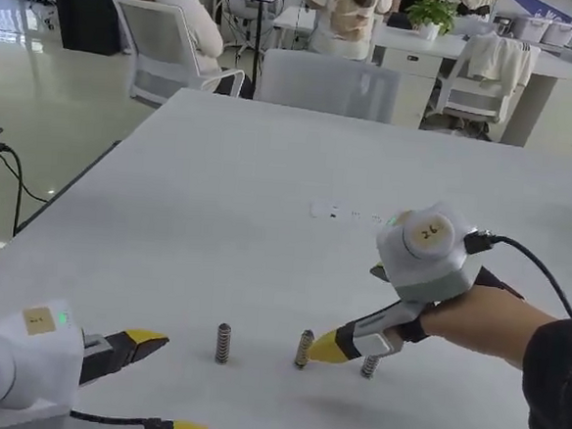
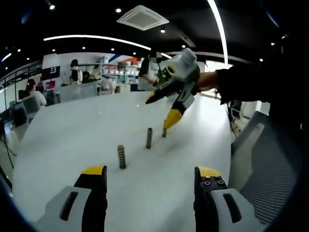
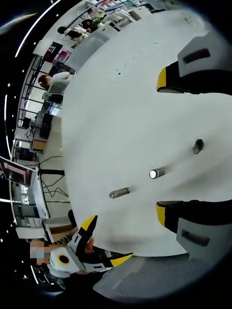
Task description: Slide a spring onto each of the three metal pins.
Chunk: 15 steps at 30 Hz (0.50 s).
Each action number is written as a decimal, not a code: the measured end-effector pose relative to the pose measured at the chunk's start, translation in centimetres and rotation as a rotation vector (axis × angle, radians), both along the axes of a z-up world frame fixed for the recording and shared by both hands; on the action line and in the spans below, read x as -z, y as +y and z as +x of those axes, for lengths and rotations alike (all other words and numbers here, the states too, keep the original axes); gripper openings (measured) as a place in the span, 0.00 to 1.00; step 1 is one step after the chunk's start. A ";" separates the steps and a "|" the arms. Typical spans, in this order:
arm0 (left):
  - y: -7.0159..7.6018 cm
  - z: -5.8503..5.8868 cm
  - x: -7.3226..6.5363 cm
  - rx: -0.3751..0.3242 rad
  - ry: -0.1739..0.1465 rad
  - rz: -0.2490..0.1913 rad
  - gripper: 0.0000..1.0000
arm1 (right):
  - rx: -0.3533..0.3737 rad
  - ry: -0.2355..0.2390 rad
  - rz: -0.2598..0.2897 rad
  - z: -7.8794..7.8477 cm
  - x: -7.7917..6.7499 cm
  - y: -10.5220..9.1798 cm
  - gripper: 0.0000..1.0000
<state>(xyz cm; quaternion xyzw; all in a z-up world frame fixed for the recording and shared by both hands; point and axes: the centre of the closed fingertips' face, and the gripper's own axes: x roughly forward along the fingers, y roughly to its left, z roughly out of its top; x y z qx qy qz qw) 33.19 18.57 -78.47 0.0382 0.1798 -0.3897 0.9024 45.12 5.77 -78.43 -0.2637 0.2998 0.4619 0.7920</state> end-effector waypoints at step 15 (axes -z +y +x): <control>-0.1 0.3 -0.2 -0.006 -0.008 -0.005 0.71 | 0.092 -0.038 0.104 -2.1 -0.5 -3.0 0.93</control>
